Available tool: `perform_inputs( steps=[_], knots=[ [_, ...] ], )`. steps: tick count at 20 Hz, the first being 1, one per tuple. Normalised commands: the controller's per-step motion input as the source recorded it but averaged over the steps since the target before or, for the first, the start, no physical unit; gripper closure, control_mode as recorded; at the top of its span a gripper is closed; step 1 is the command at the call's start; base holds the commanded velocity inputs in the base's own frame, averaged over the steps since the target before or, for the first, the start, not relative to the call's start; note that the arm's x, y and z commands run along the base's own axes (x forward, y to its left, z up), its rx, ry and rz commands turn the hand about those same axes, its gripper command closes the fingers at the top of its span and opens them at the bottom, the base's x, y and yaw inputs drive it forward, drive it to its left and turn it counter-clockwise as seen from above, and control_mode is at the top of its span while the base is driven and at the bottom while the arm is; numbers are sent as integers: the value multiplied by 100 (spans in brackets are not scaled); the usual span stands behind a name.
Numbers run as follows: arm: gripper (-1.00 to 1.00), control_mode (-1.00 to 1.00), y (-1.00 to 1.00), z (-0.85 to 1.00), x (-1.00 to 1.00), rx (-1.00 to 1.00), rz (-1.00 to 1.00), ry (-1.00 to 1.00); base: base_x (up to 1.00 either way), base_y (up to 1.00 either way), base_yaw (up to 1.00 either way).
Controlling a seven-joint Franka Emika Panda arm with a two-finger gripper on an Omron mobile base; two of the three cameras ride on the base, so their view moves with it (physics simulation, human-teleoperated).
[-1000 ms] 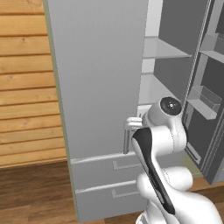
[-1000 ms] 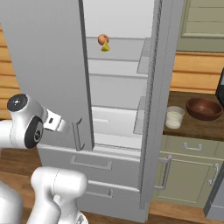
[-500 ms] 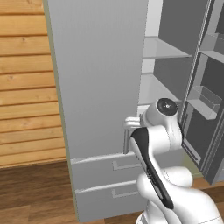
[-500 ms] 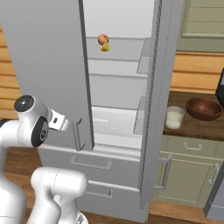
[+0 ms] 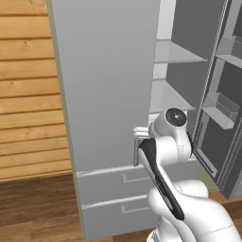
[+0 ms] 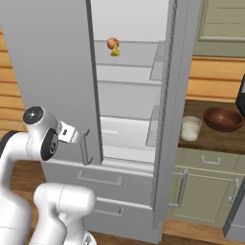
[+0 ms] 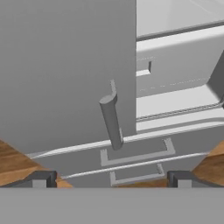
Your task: Grab a lemon wedge from the fridge and one ice cube from the ice bowl, and put them in the glass of lemonade.
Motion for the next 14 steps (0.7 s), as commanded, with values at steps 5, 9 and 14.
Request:
perform_inputs(
  steps=[5,9,14],
  knots=[
    [-100,-100,-4,-21,33,0,1,0,0,0,0],
    [-100,-100,-5,-20,36,0,1,0,0,0,0],
    [-100,-100,0,-26,46,0,2,0,0,0,0]
  ],
)
